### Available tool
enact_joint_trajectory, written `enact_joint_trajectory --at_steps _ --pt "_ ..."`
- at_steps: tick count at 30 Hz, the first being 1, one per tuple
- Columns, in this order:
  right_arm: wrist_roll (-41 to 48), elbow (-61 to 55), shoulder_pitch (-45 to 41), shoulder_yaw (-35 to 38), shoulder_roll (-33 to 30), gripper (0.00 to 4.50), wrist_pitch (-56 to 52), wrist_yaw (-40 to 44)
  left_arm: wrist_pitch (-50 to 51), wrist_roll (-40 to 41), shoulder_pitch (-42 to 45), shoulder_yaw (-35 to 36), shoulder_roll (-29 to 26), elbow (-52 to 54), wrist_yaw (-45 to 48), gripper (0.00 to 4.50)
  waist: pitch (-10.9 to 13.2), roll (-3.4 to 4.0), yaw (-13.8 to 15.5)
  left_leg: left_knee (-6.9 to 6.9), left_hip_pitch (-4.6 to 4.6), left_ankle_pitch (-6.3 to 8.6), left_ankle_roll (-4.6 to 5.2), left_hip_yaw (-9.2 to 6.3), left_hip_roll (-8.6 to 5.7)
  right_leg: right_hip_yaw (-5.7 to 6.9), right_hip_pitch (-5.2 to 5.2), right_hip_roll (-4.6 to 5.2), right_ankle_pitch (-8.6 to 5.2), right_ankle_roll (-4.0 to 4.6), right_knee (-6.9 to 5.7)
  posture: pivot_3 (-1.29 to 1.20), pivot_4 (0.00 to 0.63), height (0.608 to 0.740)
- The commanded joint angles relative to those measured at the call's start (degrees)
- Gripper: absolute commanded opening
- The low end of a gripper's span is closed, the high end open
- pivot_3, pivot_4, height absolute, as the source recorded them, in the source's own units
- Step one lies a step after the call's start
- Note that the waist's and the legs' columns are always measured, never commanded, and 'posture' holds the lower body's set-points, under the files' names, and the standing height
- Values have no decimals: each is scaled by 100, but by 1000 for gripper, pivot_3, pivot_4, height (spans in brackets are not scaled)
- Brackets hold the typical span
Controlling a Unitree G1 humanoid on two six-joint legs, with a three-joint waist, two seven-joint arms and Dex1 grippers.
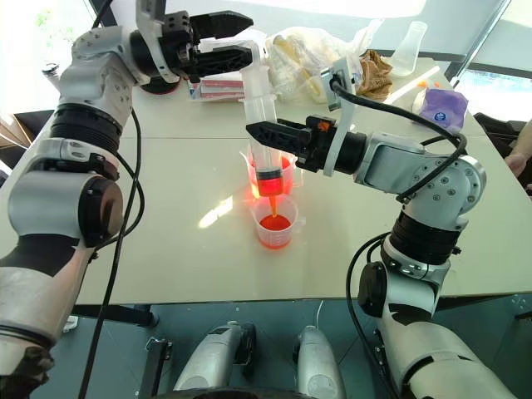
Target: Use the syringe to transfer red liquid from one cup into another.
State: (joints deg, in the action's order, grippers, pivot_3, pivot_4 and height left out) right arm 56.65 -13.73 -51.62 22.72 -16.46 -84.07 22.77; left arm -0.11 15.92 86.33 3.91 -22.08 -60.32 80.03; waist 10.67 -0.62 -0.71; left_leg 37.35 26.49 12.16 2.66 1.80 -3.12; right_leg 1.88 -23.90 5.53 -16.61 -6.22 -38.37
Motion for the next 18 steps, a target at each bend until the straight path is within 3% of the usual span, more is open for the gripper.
enact_joint_trajectory --at_steps 1,10,18 --pt "203 -251 26 -53 -99 1494 252 29 -185 -77 21 -74 97 214 203 2634 0 0 2 0 0 0 0 0 0 0 0 0 0 0 0 0 150 740" --pt "95 -339 261 -351 -270 1494 909 121 131 101 -125 26 272 589 409 156 0 0 -5 1 0 0 0 0 0 0 0 0 0 0 -1 0 150 740" --pt "-160 -176 439 -670 -435 1494 1650 311 431 188 -304 58 299 1026 389 4 0 0 6 8 0 -1 1 0 0 0 1 0 0 0 -7 0 150 740"
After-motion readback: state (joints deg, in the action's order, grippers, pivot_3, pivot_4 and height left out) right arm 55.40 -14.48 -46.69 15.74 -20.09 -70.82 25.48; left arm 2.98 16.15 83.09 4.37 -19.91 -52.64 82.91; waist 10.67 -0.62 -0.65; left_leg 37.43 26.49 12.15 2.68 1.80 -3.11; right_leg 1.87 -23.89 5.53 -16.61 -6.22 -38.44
